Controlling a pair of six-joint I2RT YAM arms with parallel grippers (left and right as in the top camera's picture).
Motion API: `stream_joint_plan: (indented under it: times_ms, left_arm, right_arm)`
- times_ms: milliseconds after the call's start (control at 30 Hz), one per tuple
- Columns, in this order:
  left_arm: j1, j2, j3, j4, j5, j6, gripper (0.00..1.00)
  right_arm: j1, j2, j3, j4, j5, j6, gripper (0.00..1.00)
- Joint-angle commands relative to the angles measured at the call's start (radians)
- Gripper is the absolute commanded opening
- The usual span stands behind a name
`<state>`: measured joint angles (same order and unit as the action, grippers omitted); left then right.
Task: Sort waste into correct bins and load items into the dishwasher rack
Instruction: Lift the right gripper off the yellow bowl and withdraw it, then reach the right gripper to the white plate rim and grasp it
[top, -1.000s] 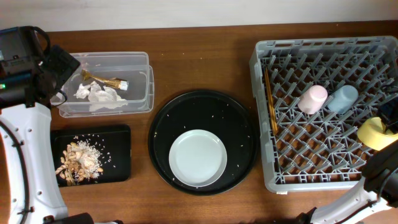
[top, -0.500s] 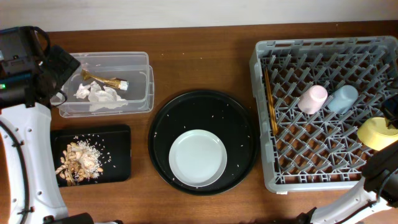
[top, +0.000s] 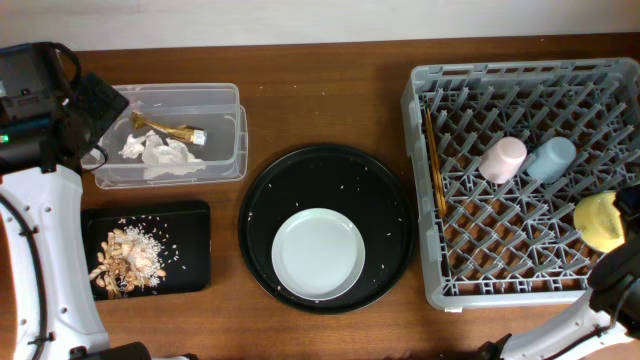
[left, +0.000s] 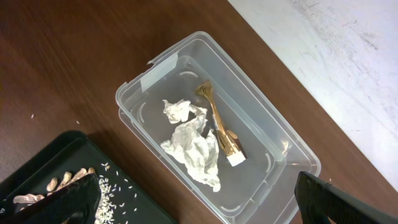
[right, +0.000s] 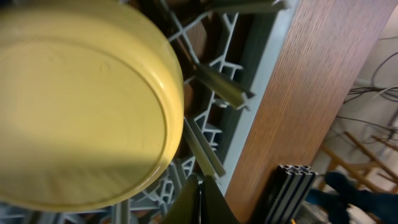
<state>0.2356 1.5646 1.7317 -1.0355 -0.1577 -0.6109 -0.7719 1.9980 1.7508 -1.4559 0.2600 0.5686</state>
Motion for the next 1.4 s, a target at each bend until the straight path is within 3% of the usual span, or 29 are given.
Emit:
stream_joint_plan:
  times_ms: [0, 67, 200, 233, 300, 433, 533, 567, 667, 700, 733, 767, 800, 1100, 1367]
  left_arm:
    - [0.005, 0.004, 0.001, 0.001, -0.008, -0.003, 0.99]
    - [0.005, 0.004, 0.001, 0.001, -0.008, -0.003, 0.99]
    - [0.005, 0.004, 0.001, 0.001, -0.008, -0.003, 0.99]
    - [0.005, 0.004, 0.001, 0.001, -0.008, -0.003, 1.0]
    - [0.005, 0.004, 0.001, 0.001, -0.008, -0.003, 0.99]
    - [0.005, 0.004, 0.001, 0.001, -0.008, -0.003, 1.0]
    - [0.005, 0.004, 0.001, 0.001, -0.008, -0.003, 0.99]
    - [0.005, 0.004, 0.001, 0.001, -0.008, -0.003, 1.0]
    - [0.005, 0.004, 0.001, 0.001, -0.008, -0.003, 0.99]
    - [0.005, 0.004, 0.001, 0.001, -0.008, -0.003, 0.99]
    - [0.005, 0.004, 0.001, 0.001, -0.008, -0.003, 0.99]
    - [0.005, 0.004, 0.001, 0.001, -0.008, -0.003, 0.99]
    - [0.005, 0.004, 0.001, 0.001, -0.008, -0.003, 0.99]
    - [0.005, 0.004, 0.001, 0.001, -0.008, -0.003, 0.99]
    - [0.005, 0.004, 0.001, 0.001, -0.008, -0.003, 0.99]
  right_arm:
    - [0.011, -0.143, 0.068, -0.002, -0.086, 0.034, 0.04]
    - [0.038, -0.225, 0.069, 0.039, -0.184, -0.022, 0.04]
    - [0.276, -0.467, 0.069, 0.076, -0.527, -0.247, 0.09]
    - [0.344, -0.492, 0.069, 0.072, -0.531, -0.27, 0.2]
    - [0.55, -0.515, 0.069, 0.053, -0.528, -0.33, 0.84]
    - [0.907, -0.462, 0.024, 0.04, -0.484, -0.329, 0.88]
    - [1.152, -0.316, 0.006, 0.043, -0.401, -0.328, 0.91]
    - [1.187, -0.277, 0.006, 0.049, -0.388, -0.328, 0.99]
    - [1.287, -0.097, 0.006, 0.072, -0.38, -0.325, 0.99]
    - [1.31, -0.043, 0.006, 0.079, -0.38, -0.325, 0.94]
    - [1.329, 0.002, 0.006, 0.085, -0.382, -0.325, 0.82]
    - [1.347, 0.05, 0.006, 0.096, -0.383, -0.325, 0.63]
    - [1.36, 0.079, 0.006, 0.105, -0.383, -0.325, 0.56]
    - [1.381, 0.17, -0.02, 0.202, -0.345, -0.325, 0.52]
    - [1.381, 0.17, -0.212, 0.373, -0.311, -0.325, 0.52]
